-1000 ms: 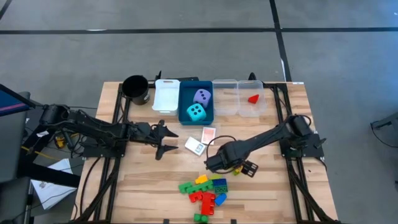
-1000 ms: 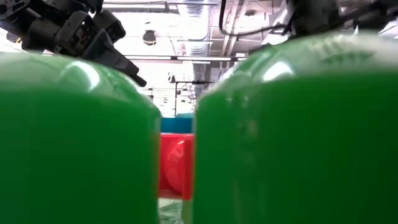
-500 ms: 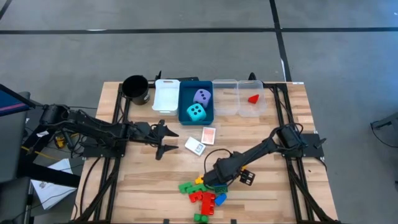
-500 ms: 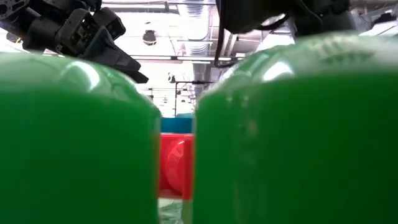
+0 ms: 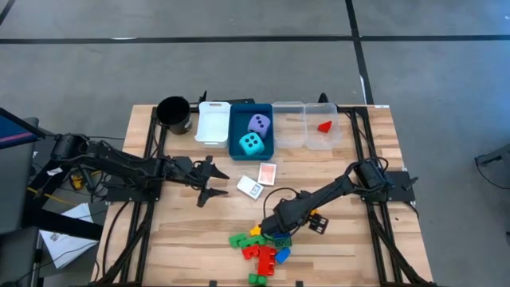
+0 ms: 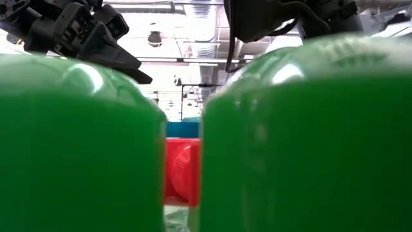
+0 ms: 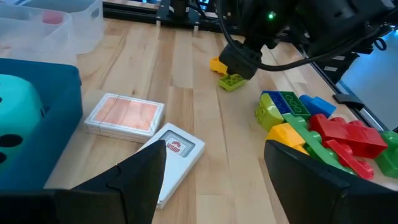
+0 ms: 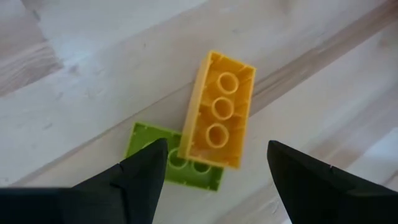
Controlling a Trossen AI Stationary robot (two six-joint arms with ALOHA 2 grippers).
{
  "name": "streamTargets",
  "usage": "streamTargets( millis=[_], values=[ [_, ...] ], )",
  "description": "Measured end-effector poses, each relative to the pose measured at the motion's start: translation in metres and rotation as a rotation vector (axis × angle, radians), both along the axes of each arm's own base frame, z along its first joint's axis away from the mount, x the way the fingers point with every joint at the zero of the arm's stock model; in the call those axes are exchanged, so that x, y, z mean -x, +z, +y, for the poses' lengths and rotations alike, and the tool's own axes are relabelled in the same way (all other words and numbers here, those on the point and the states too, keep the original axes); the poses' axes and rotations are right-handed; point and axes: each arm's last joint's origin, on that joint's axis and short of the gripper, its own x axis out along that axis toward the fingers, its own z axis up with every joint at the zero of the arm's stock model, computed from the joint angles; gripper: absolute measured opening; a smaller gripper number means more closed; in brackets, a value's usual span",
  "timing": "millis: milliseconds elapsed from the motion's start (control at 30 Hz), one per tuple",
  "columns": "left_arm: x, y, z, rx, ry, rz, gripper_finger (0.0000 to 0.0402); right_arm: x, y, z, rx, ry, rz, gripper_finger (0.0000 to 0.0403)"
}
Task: Pick & Place Toys
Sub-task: Put the large yellow game piece into the right transparent bin
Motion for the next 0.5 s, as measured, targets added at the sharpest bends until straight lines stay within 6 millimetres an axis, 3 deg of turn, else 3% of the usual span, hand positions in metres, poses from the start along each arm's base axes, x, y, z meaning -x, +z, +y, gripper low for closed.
streamTargets(
  millis=[500],
  values=[
    [0.0, 0.001, 0.0, -0.001, -0.001, -0.009, 0.0266, 0.004, -0.017, -0.003, 0.002, -0.023, -0.018, 0.0268]
  ],
)
